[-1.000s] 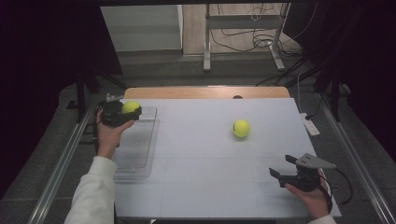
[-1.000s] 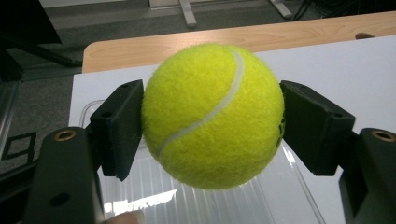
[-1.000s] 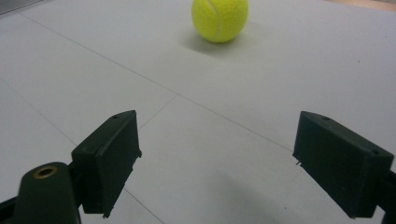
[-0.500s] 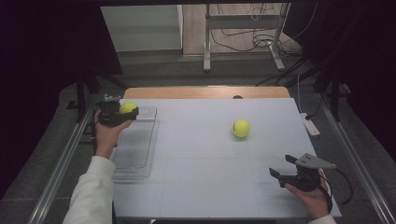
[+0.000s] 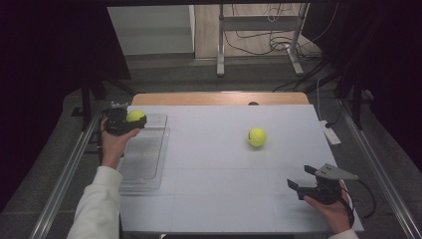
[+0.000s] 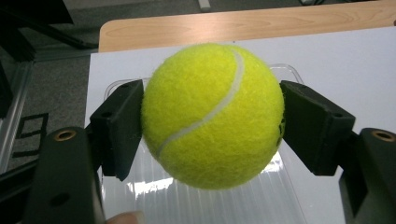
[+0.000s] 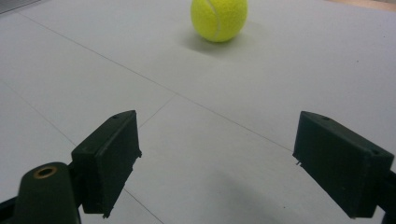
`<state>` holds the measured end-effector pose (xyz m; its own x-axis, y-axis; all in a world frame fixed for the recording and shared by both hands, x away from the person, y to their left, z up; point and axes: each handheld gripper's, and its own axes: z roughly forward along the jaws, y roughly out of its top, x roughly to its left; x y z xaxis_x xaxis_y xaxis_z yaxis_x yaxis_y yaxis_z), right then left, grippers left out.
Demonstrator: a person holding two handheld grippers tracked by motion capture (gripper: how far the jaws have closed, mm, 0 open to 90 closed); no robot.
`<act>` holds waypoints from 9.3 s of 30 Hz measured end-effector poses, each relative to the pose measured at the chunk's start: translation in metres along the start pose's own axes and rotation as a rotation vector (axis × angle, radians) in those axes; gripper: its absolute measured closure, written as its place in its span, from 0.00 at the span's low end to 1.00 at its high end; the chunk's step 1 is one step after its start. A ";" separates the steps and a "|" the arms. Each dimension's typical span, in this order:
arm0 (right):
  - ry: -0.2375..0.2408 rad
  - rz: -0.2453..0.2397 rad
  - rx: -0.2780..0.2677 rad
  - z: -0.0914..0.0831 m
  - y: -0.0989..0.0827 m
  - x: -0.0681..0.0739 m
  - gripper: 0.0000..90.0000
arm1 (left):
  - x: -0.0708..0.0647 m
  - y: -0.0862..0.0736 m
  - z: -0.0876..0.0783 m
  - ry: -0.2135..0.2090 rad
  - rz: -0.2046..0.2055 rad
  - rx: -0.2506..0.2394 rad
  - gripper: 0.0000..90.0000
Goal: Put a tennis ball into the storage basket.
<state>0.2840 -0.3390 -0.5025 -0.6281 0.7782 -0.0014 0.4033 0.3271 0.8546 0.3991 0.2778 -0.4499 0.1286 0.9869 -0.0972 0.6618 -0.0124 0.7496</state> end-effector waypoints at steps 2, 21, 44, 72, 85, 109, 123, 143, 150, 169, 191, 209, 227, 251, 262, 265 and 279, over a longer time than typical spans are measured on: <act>0.000 0.001 0.001 0.000 0.000 0.000 0.16 | 0.001 -0.001 0.002 0.004 -0.001 0.009 0.30; -0.001 -0.001 0.002 0.000 0.000 0.000 0.16 | 0.010 -0.009 0.016 0.023 -0.017 0.064 0.30; -0.004 0.001 0.005 0.000 -0.001 -0.001 0.16 | 0.010 -0.013 0.035 0.032 -0.006 0.160 0.30; -0.006 0.001 0.006 0.001 -0.001 -0.001 0.16 | 0.007 -0.013 0.041 0.050 0.007 0.168 0.24; -0.009 0.000 0.009 0.001 -0.001 -0.001 0.16 | 0.001 -0.008 0.021 -0.013 -0.022 0.082 0.19; -0.004 0.004 0.007 0.002 0.000 -0.001 0.16 | -0.031 -0.019 -0.011 -0.204 0.071 -0.024 0.22; -0.001 0.004 0.019 0.008 0.002 0.000 0.16 | -0.048 -0.031 -0.020 -0.308 0.085 -0.058 0.22; -0.005 -0.006 0.022 0.007 0.000 0.001 0.16 | -0.072 -0.027 -0.041 -0.438 0.087 -0.122 0.21; -0.005 -0.007 0.022 0.007 0.000 0.000 0.16 | -0.083 -0.027 -0.044 -0.466 0.107 -0.133 0.21; -0.005 -0.005 0.019 0.007 0.000 0.000 0.16 | -0.099 -0.027 -0.041 -0.477 0.140 -0.123 0.21; -0.004 -0.002 0.013 0.004 0.000 0.000 0.16 | -0.124 -0.027 -0.033 -0.500 0.174 -0.091 0.21; 0.007 0.001 0.006 0.004 -0.001 -0.001 0.16 | -0.145 -0.024 -0.023 -0.513 0.203 -0.063 0.21; 0.009 -0.002 0.009 0.003 0.000 0.000 0.16 | -0.159 -0.020 -0.019 -0.514 0.228 -0.052 0.21; 0.012 0.001 0.008 0.004 0.000 0.001 0.16 | -0.184 -0.015 -0.004 -0.541 0.255 -0.022 0.21; 0.012 -0.001 0.009 0.004 0.000 0.001 0.16 | -0.195 -0.013 0.003 -0.549 0.274 -0.006 0.20; 0.013 -0.001 0.008 0.004 0.000 0.001 0.16 | -0.197 -0.012 0.004 -0.551 0.282 -0.004 0.20; 0.017 -0.001 0.007 0.004 0.000 0.001 0.16 | -0.212 -0.009 0.016 -0.560 0.296 0.016 0.20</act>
<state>0.2858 -0.3359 -0.5044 -0.6396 0.7687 0.0060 0.4068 0.3318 0.8511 0.3777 0.0662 -0.4458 0.6723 0.7073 -0.2183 0.5491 -0.2788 0.7878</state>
